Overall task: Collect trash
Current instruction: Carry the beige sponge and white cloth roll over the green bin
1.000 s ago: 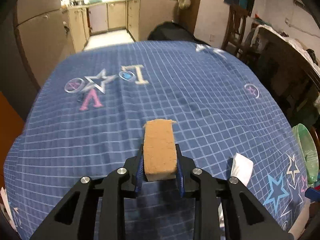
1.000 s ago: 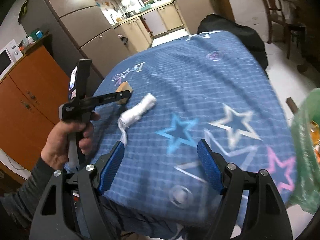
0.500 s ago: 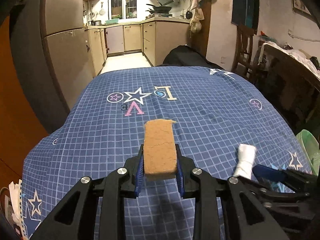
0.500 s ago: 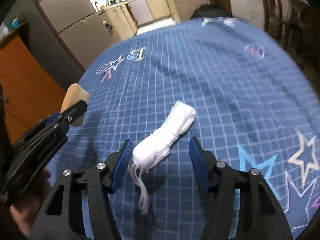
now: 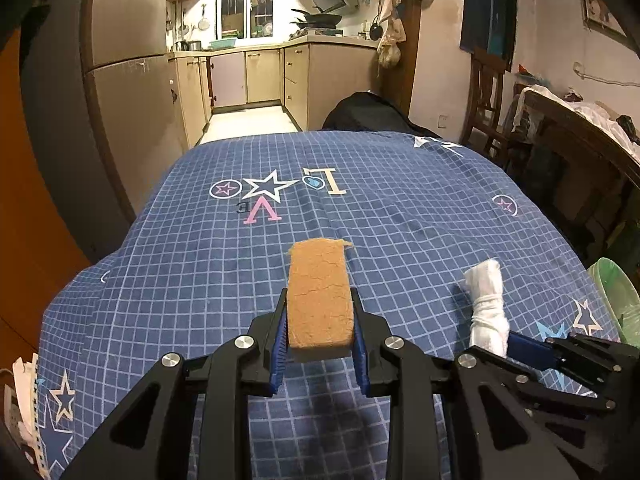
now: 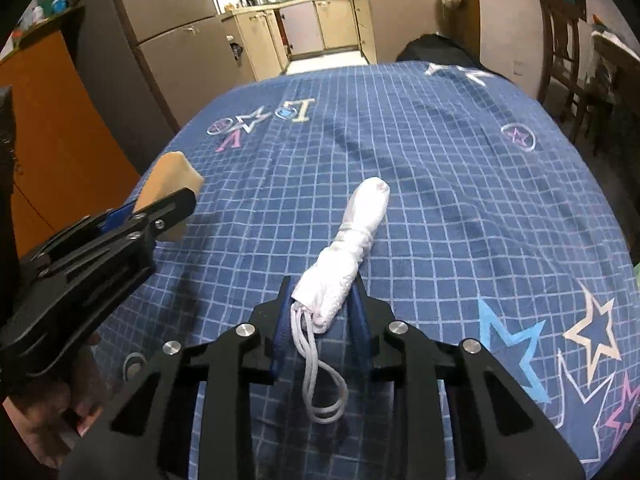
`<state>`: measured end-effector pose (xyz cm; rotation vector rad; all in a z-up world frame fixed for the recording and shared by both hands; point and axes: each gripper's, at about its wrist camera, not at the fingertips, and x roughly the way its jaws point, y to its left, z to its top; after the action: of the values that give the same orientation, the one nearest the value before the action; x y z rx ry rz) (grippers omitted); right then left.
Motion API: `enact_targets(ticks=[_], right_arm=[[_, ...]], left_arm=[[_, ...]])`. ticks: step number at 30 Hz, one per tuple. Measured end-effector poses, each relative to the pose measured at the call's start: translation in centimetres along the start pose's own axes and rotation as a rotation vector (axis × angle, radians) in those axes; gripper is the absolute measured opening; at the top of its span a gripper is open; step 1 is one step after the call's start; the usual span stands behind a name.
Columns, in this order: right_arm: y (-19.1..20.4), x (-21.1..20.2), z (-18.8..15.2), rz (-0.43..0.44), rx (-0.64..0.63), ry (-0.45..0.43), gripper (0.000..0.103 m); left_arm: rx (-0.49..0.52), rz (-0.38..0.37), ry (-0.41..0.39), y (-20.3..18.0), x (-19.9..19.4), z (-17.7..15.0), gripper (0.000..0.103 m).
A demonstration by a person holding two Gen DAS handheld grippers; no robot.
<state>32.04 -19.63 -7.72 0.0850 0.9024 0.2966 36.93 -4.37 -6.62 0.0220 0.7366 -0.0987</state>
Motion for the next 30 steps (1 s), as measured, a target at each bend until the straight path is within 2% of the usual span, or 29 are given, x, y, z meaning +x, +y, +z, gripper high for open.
enact_targets(ticks=[8,21,24,30], right_arm=[[0.1,-3.0,0.3,-0.014,-0.042,-0.065,0.026],[-2.5,-7.1,0.1,-0.030,-0.037,-0.132,0.026],[-3.7,-8.7,-0.3,-0.046,-0.043,-0.160,0.026],[-7.5,-13.0,-0.6,-0.101,-0.027,-0.216,0.026]], left_arm=[[0.013,-0.005,-0.012,-0.9,-1.1,0.1,0.028],[0.058,-0.050,-0.022,-4.6,-2.9,0.1,0.028],[0.088,-0.086,-0.027,-6.6,-3.6,0.1,0.028],[0.142,-0.216,-0.041,-12.6,-5.1,0.7,0.028]])
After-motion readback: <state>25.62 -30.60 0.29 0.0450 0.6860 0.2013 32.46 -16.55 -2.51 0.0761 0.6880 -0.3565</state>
